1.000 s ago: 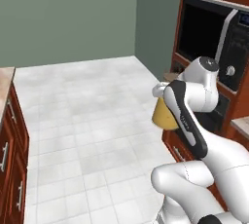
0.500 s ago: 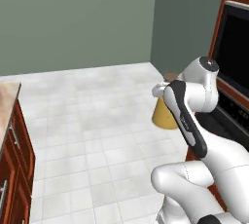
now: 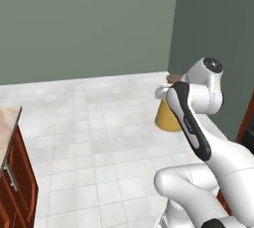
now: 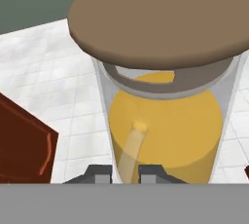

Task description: There is a tray on the dining counter. Grab the cup, mug, and pitcher and place them on the tray. The pitcher may be placed next to the tray if it cannot fit the tray.

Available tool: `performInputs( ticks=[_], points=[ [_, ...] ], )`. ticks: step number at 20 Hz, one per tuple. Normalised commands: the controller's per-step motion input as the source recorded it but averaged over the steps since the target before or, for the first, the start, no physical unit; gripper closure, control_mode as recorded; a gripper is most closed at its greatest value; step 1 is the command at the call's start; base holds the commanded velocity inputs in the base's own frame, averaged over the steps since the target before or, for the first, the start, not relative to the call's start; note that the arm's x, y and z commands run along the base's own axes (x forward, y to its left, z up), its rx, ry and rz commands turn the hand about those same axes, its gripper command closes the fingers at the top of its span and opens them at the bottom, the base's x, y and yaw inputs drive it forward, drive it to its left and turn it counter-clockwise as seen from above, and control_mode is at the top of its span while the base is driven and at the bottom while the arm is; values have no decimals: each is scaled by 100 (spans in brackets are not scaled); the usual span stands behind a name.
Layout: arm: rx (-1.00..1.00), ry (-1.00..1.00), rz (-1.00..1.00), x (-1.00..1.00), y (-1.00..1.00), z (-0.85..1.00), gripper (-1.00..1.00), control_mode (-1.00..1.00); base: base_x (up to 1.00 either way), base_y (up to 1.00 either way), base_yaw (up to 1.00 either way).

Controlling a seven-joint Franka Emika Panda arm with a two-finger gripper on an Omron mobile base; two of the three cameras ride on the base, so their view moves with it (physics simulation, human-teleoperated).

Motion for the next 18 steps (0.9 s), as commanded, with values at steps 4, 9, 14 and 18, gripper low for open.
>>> performInputs(
  ticks=[4,9,14,18],
  points=[
    [0,0,0,0,0,0,100,100,100,0,10],
    [0,0,0,0,0,0,100,100,100,0,12],
    [0,0,0,0,0,0,100,100,100,1,13],
    [0,0,0,0,0,0,100,100,100,0,13]
  ],
)
